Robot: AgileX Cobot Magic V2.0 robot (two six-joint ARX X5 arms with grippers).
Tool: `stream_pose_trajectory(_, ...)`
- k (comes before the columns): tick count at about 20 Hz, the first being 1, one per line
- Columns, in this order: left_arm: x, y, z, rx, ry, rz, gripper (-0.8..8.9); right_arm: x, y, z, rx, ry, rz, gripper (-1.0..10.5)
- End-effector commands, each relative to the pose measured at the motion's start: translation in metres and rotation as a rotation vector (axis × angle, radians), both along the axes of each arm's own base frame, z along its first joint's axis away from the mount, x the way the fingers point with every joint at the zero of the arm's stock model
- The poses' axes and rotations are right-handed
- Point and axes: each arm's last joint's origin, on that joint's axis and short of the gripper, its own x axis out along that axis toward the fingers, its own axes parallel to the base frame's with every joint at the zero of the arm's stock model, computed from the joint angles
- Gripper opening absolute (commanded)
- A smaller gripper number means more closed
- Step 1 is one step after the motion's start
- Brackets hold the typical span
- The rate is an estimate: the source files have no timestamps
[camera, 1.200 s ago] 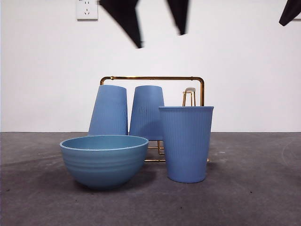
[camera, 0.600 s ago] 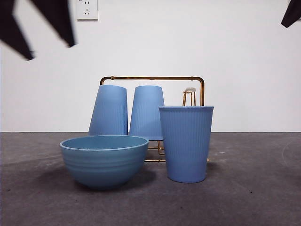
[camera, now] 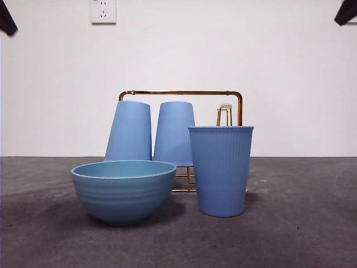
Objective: Right arm lift cup from the cupboard, then place it on the right of the bowl
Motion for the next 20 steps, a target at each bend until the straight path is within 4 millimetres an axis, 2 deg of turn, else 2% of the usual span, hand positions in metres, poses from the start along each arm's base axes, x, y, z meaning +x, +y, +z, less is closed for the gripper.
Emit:
stream_pose_trajectory(1,-0.002,0.002,0.004,-0.018,-0.021,0.002,3.48,0.001,0.001,0.003,0.001,-0.017,0.004,4.1)
stream_pose_trajectory(2,-0.003,0.002,0.004,-0.016,-0.018,0.002,0.38,0.001,0.001,0.002,0.008,-0.012,0.009,1.1)
stream_pose_trajectory(3,-0.004,0.003,0.003,-0.014,-0.011,0.003,0.32,0.0,0.001,0.003,0.011,-0.01,0.012,0.2)
stream_pose_trajectory(4,-0.005,0.004,0.002,-0.005,0.0,0.002,0.07,0.0,0.001,0.003,0.013,-0.009,0.011,0.3)
stream_pose_trajectory(13,-0.006,0.004,0.0,0.002,0.004,0.001,0.07,0.001,0.001,0.003,0.01,-0.012,0.006,0.3)
stream_pose_trajectory(16,-0.007,0.012,-0.002,-0.026,-0.031,0.054,0.07,0.001,0.001,0.003,0.01,-0.012,0.006,0.3)
stream_pose_trajectory(18,-0.003,0.023,-0.017,0.026,-0.144,0.126,0.07,0.001,0.001,0.003,0.01,-0.012,0.006,0.3)
stream_pose_trajectory(20,0.002,0.035,-0.047,0.064,-0.246,0.214,0.07,0.001,0.001,0.003,0.01,-0.012,0.006,0.3)
